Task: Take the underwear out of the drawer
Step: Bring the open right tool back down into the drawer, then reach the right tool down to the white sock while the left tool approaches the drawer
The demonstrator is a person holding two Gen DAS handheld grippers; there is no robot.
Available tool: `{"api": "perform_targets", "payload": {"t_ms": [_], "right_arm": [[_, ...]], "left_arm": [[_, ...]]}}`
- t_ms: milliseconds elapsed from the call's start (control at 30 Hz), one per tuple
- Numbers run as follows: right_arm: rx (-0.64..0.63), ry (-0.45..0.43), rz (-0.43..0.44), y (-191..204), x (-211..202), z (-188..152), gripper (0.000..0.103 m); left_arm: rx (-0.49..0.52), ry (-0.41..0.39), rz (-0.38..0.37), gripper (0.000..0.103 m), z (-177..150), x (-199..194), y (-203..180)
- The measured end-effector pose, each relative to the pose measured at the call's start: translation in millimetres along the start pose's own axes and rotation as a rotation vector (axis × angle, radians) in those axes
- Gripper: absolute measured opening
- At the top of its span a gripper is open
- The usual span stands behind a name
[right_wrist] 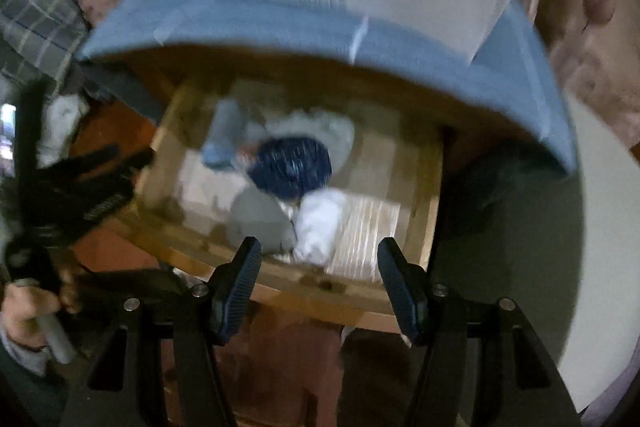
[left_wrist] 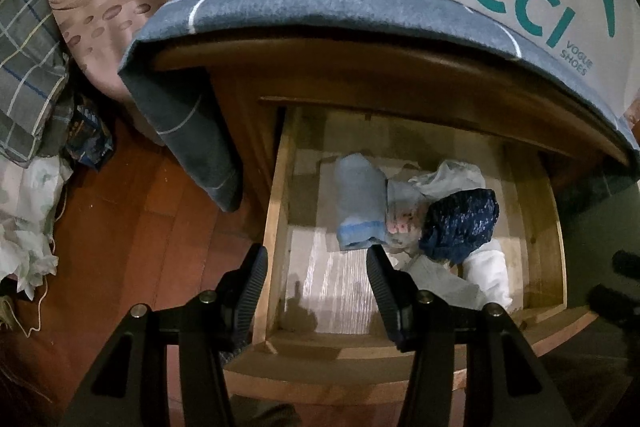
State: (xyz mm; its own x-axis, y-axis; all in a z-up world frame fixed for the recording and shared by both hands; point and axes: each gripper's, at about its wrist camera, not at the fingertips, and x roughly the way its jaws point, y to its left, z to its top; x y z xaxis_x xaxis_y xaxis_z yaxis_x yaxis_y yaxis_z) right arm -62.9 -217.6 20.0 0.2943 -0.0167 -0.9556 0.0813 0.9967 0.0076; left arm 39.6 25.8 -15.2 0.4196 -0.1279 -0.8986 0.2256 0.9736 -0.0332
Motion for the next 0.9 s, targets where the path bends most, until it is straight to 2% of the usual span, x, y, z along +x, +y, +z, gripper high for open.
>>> {"api": "perform_targets", "payload": {"t_ms": [33, 133, 367, 567, 733, 900], "right_arm": [[0.020, 0.026, -0.002, -3, 10, 0, 0.065], [0.044, 0.087, 0.004, -7, 36, 2, 0.069], [0.151, 0.223, 0.056, -20, 93, 15, 0.070], [0.163, 0.288, 0.057, -11, 124, 29, 0.070], [0.140, 0.324, -0.020, -1, 145, 35, 0.070], [0.144, 0.363, -0.042, 1, 160, 41, 0.070]], "left_arm": [[-0.004, 0.003, -0.002, 0.053, 0, 0, 1], [-0.009, 0.001, -0.001, 0.053, 1, 0, 0], [0.009, 0.020, -0.010, 0.053, 0, 4, -5], [-0.001, 0.028, -0.021, 0.053, 0, 5, -3], [-0.012, 0.045, -0.035, 0.053, 0, 8, -2], [-0.002, 0.047, -0.035, 0.053, 0, 9, -3]]}}
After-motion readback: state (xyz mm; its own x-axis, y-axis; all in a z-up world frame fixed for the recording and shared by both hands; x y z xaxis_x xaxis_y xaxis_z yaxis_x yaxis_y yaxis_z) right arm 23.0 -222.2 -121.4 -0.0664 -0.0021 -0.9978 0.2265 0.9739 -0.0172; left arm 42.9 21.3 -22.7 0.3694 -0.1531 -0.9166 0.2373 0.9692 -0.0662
